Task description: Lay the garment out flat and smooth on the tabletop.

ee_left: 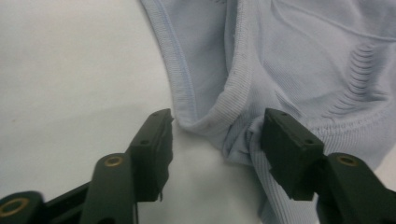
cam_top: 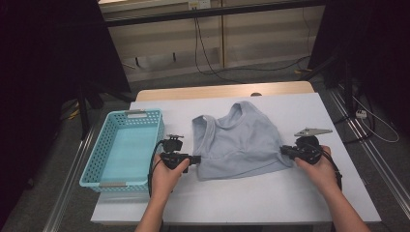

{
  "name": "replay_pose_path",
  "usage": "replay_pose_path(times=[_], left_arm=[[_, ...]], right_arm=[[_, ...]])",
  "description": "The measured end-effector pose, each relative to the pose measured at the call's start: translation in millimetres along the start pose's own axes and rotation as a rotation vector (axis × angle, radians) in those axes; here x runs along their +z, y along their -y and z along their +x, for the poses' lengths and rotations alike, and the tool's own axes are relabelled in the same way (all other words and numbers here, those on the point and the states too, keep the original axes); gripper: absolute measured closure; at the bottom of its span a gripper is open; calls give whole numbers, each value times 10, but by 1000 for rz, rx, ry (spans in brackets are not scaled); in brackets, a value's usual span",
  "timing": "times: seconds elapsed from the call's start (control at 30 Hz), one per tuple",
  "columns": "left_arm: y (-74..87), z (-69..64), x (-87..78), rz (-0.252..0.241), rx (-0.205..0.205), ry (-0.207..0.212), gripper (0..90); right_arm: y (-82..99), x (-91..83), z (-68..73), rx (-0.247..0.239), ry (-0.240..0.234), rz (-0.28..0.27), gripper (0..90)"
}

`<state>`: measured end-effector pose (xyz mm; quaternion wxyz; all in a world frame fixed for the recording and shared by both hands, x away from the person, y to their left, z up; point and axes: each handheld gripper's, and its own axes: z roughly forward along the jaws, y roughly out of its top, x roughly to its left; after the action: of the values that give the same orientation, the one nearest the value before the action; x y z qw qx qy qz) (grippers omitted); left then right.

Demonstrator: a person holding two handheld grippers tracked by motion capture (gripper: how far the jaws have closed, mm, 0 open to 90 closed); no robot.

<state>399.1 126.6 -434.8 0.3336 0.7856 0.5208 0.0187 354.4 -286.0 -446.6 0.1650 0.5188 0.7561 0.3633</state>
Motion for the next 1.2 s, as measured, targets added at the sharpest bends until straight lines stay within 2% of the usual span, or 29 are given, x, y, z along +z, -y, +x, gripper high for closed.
replay_pose_path(times=[0.1,0.23,0.3,0.37,0.4,0.5,0.57,0.8,0.93,1.07,1.2], left_arm=[[-9,7,52,11,-11,4,458],[-35,7,93,18,-22,17,524],[-56,6,103,22,-24,24,577],[-75,13,117,25,-33,59,677],[-85,10,124,30,-29,58,737],[-148,-6,127,52,-32,54,831],[-198,-1,143,61,-26,52,846],[-315,110,206,29,-32,54,851],[-407,156,244,4,-20,34,852],[-503,218,315,-6,-33,33,853],[-591,258,382,-21,-39,10,856]], right_arm=[[2,5,11,-7,-2,1,858],[5,13,29,-18,-10,5,859],[3,13,34,-22,-11,5,859],[3,12,33,-21,-12,5,859],[3,11,32,-21,-13,5,859],[1,2,34,-30,-9,-3,860],[4,-2,36,-29,-11,-9,860],[10,-21,37,-25,-26,-36,860],[6,-1,40,-30,-25,-38,860],[-15,15,41,-25,-24,-73,860],[-38,46,25,-18,-15,-82,860]])
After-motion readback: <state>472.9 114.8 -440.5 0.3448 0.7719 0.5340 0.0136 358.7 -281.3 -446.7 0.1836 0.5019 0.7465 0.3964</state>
